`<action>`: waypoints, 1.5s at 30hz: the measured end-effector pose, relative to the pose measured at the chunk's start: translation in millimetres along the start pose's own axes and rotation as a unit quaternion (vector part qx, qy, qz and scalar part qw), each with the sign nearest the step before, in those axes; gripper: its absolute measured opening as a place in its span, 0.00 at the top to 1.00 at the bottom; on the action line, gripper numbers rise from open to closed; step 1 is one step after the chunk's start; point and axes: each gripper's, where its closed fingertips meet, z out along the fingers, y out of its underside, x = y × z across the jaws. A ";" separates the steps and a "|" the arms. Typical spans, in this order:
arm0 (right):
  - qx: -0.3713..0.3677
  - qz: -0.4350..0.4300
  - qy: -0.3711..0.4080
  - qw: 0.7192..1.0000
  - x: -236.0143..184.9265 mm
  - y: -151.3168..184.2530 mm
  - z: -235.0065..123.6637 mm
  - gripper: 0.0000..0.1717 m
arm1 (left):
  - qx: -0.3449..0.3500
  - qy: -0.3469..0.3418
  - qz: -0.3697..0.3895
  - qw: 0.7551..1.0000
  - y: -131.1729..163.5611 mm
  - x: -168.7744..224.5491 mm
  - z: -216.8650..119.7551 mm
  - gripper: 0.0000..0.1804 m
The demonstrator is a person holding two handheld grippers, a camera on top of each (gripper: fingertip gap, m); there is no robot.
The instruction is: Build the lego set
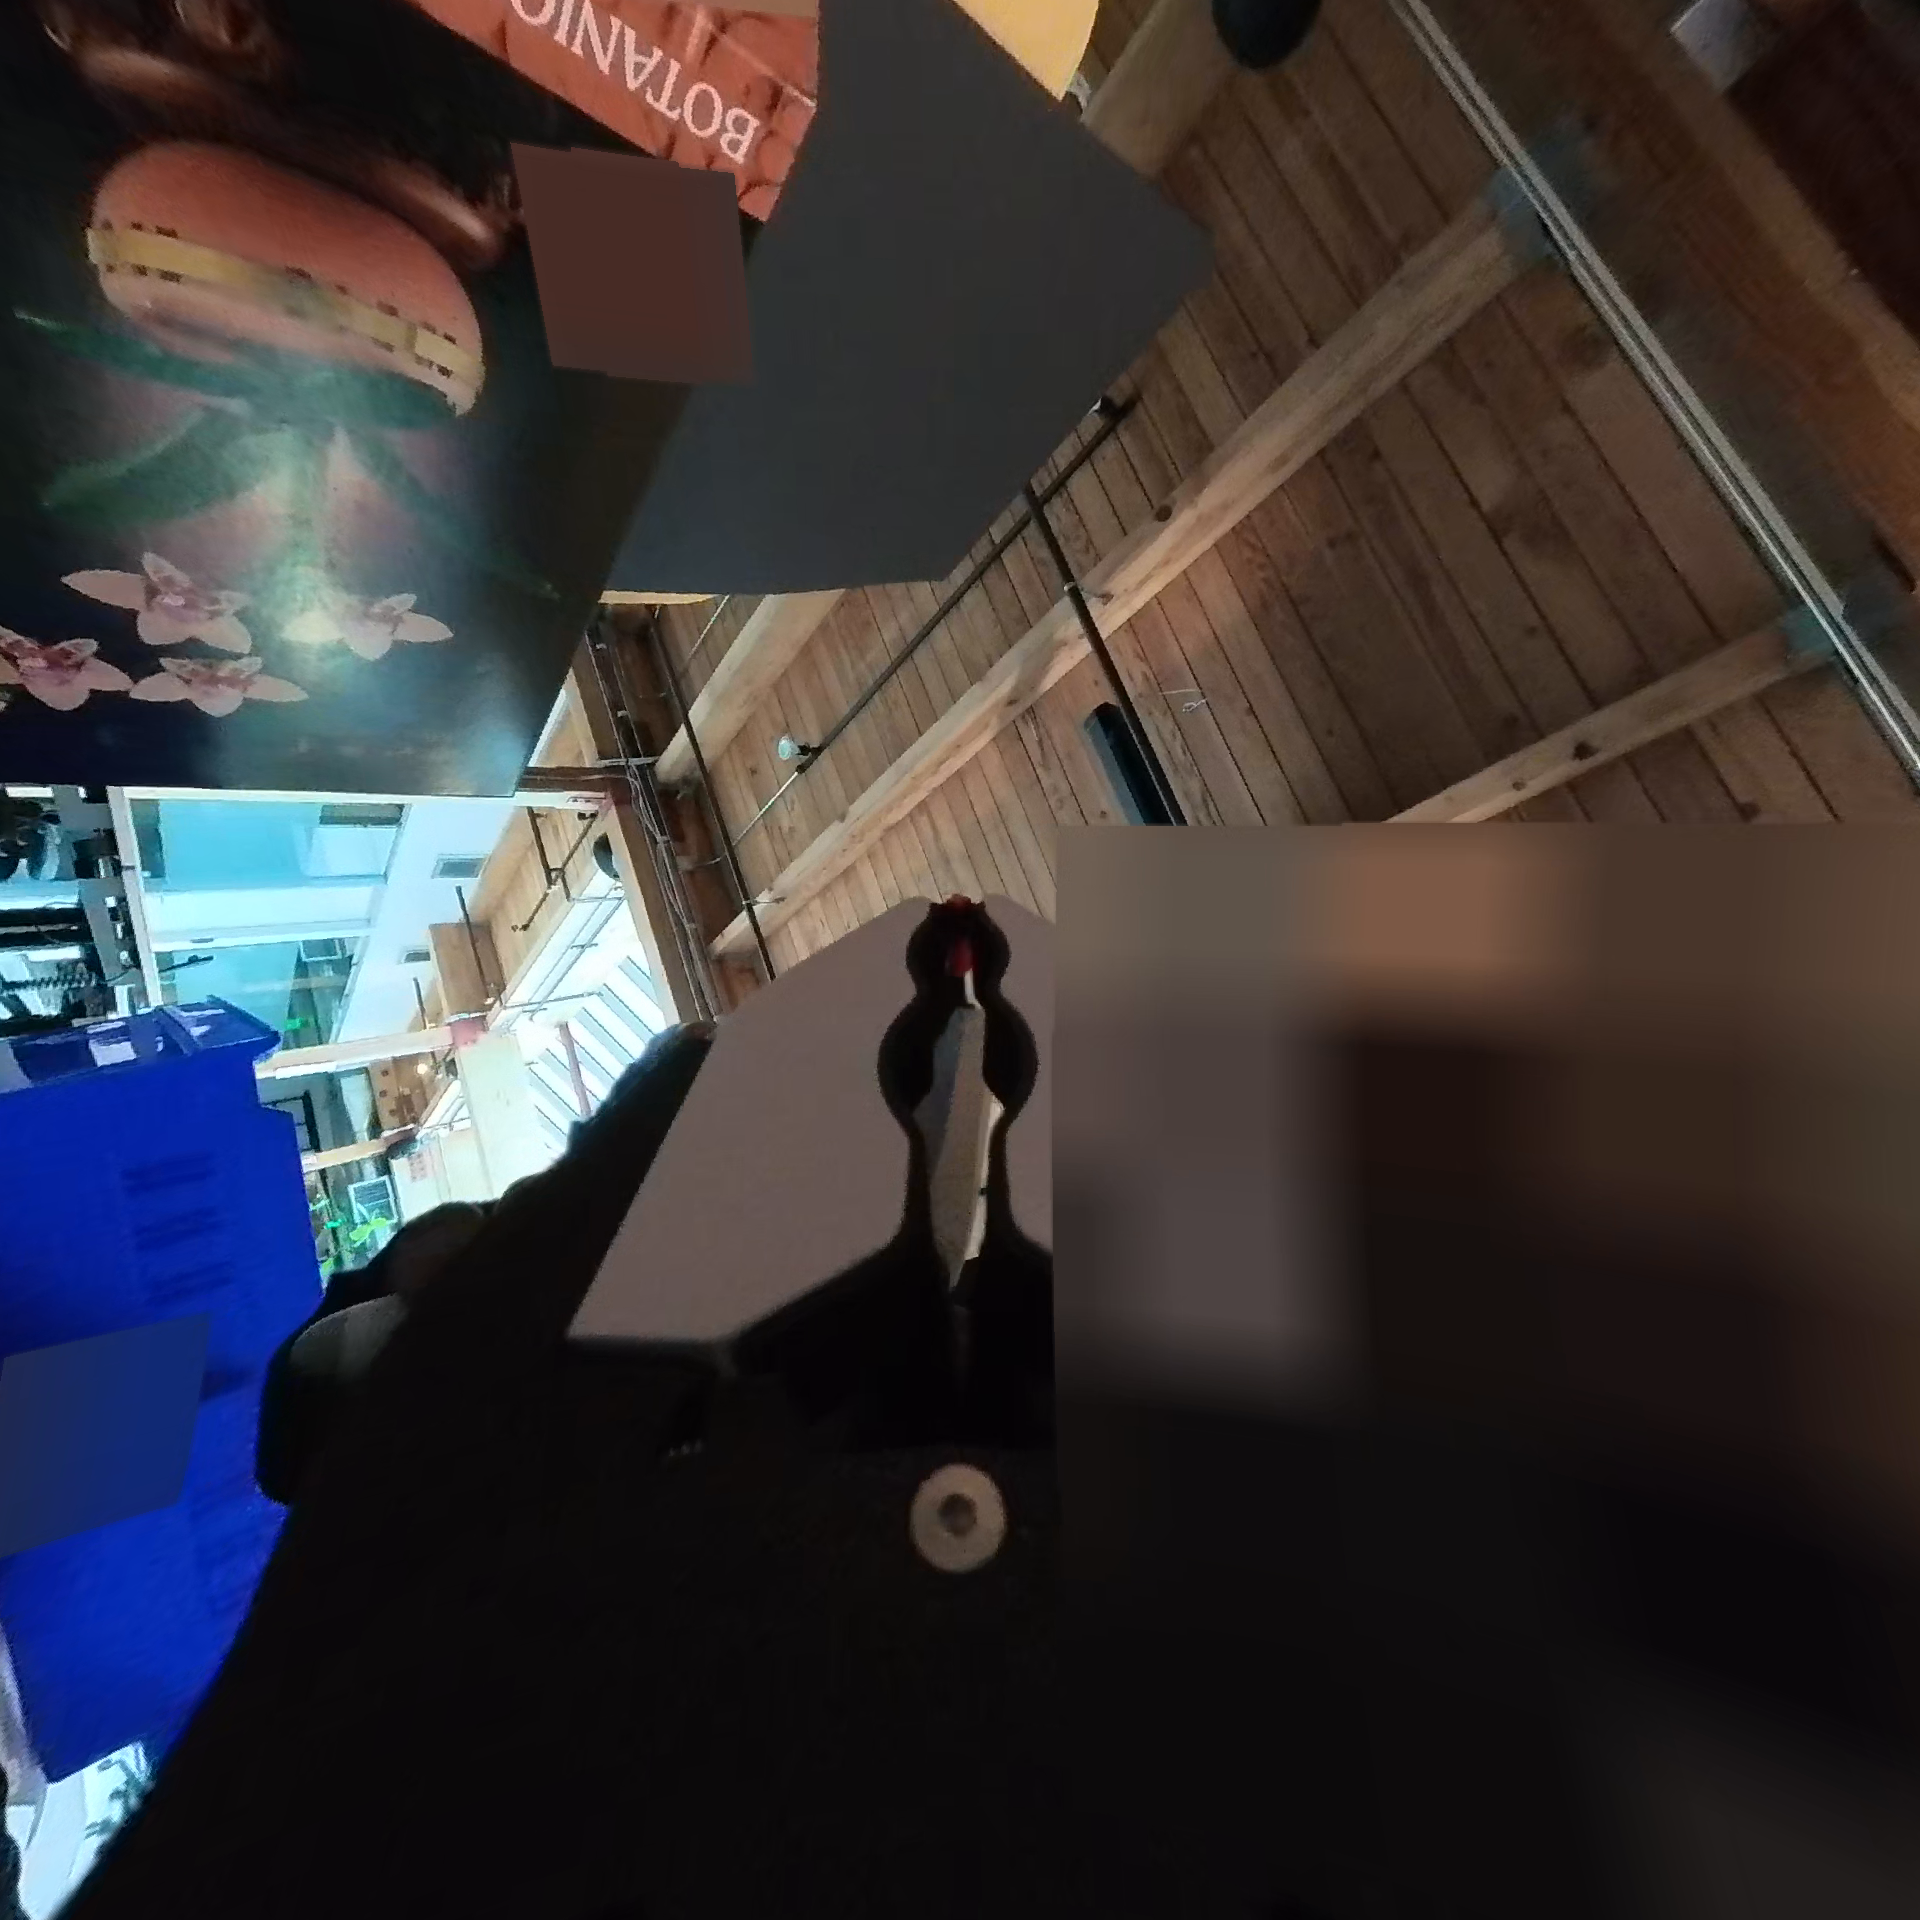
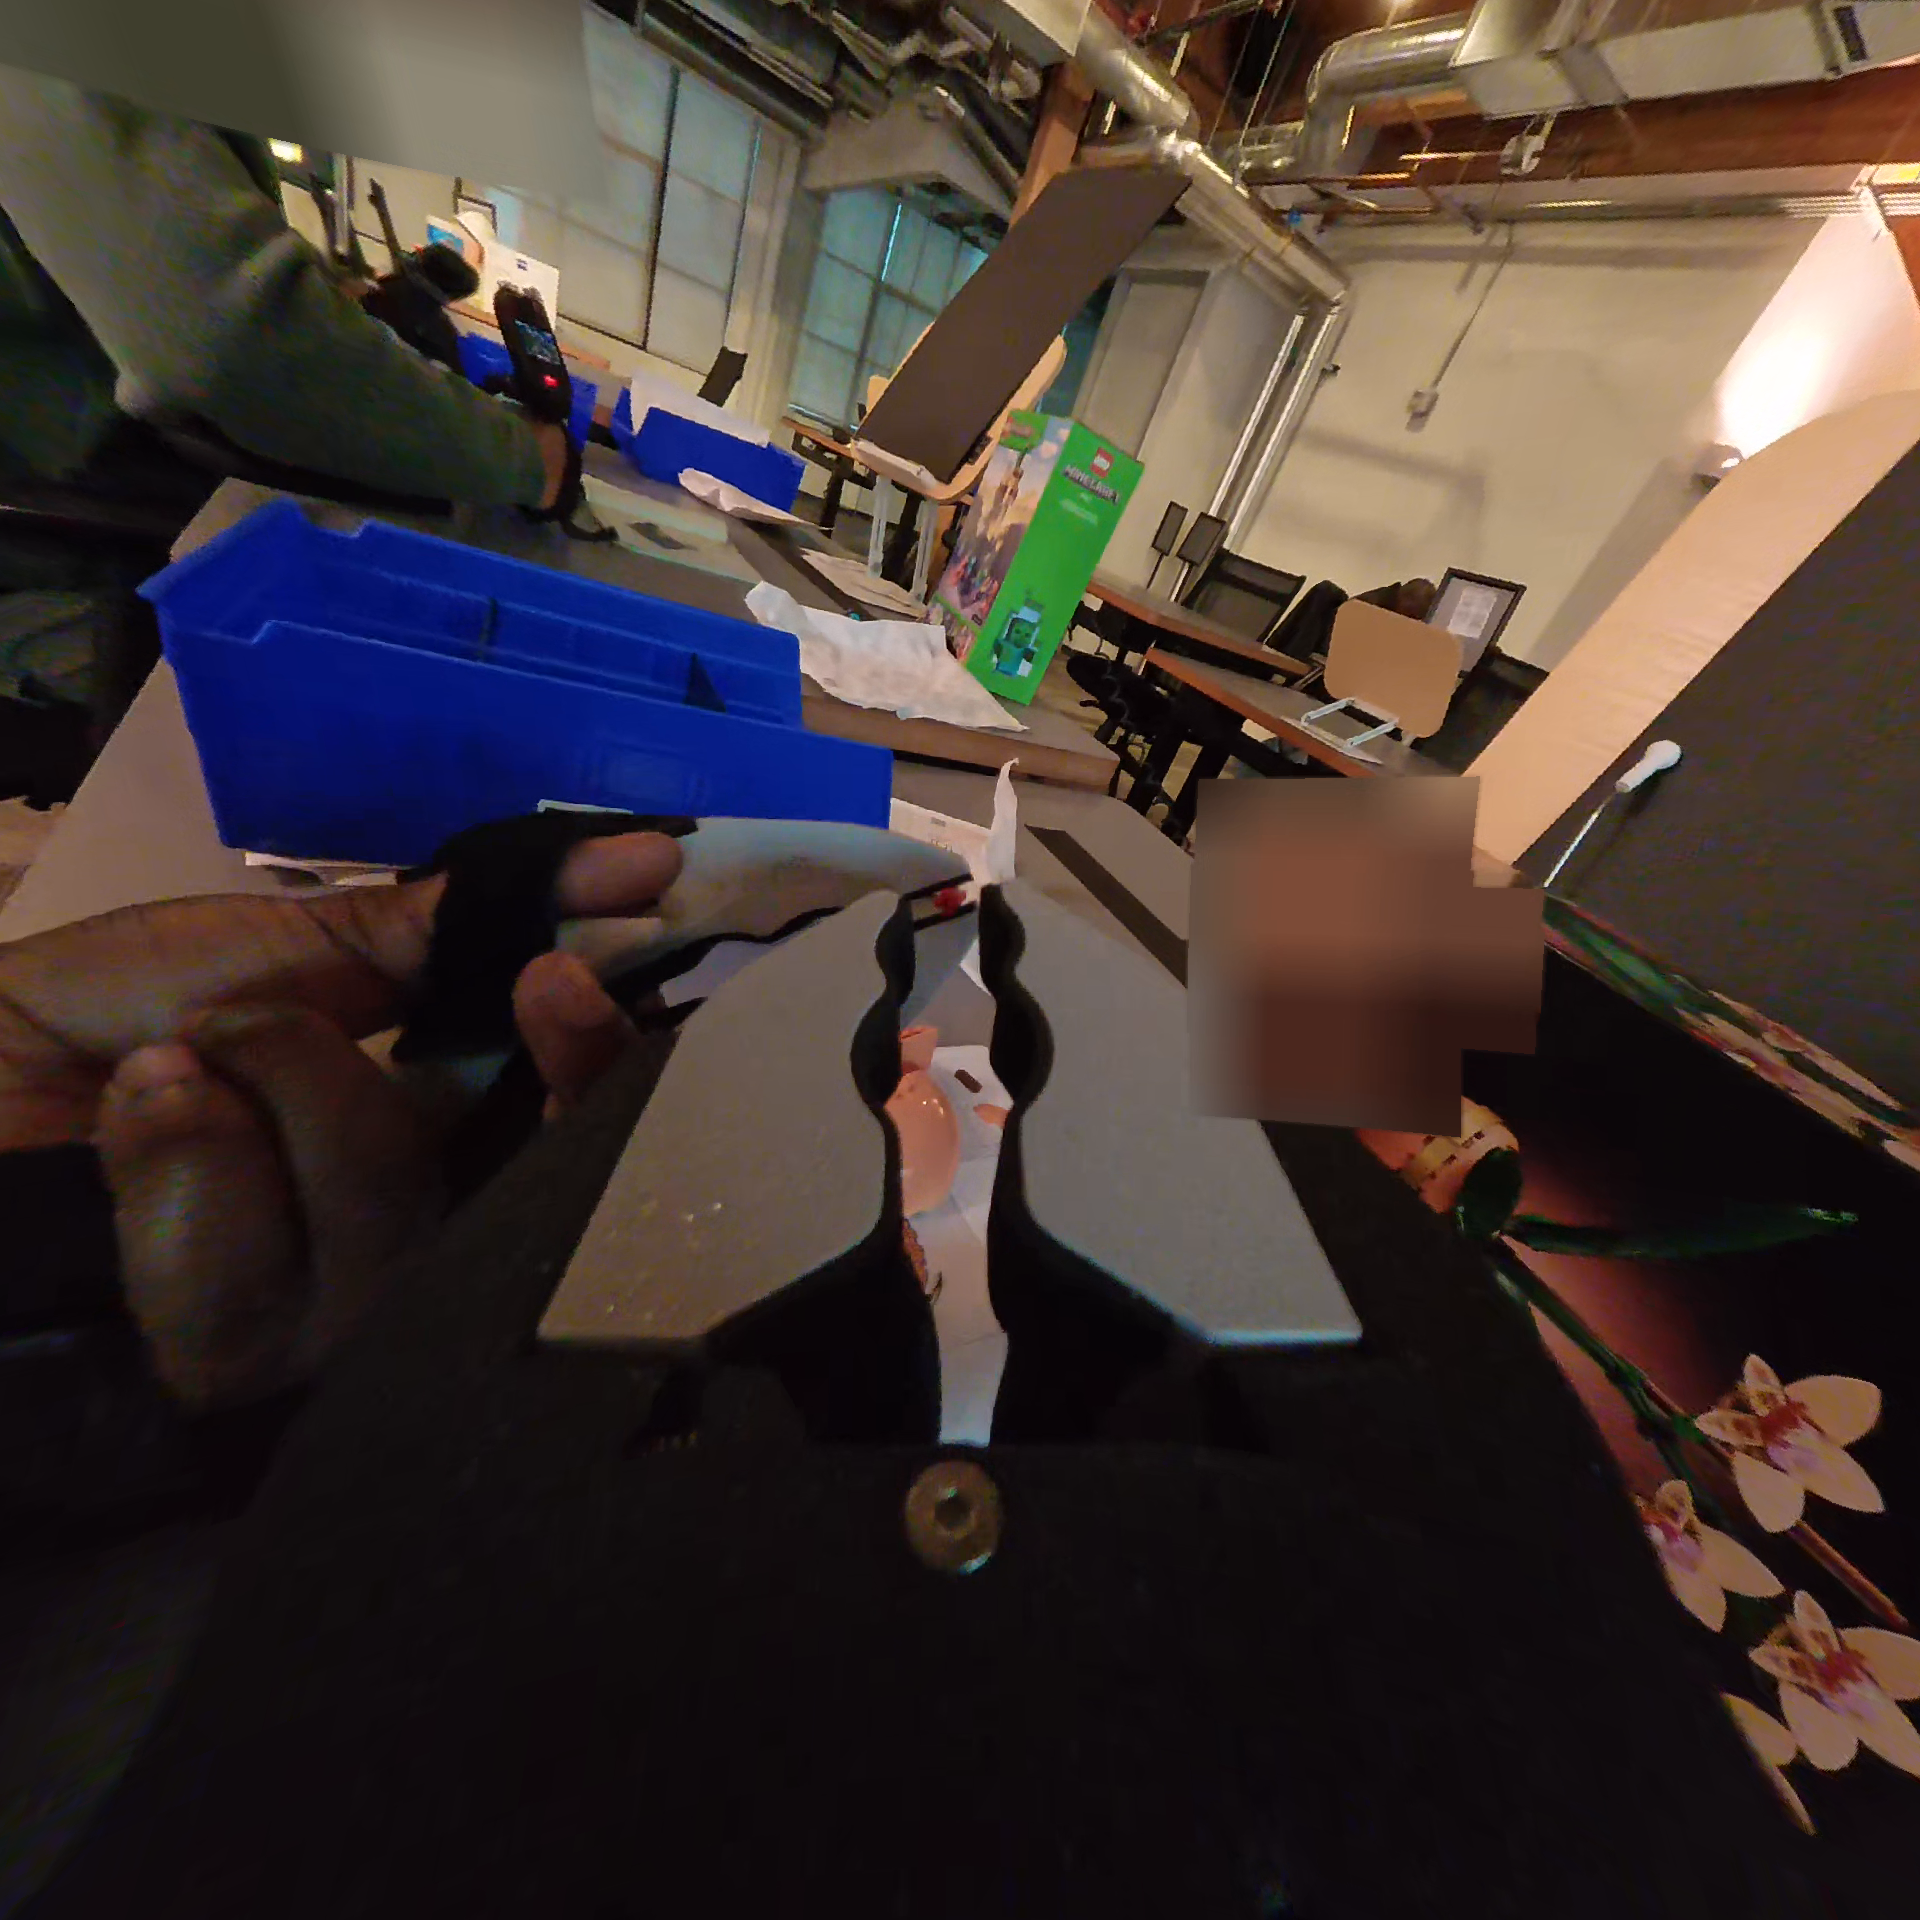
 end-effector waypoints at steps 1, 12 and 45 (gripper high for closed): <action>0.002 0.002 -0.001 1.000 -0.3 -0.1 0.0 0.94 | -0.003 -0.001 0.001 1.000 0.8 -0.2 0.1 0.98; 0.080 0.045 -0.031 0.995 -1.6 -13.4 -14.6 0.99 | -0.095 -0.007 0.142 0.985 24.0 7.2 4.3 0.97; -0.093 0.377 -0.105 0.916 -1.7 69.2 -141.3 0.99 | -0.386 -0.367 0.675 0.511 -19.4 -34.9 -115.1 0.70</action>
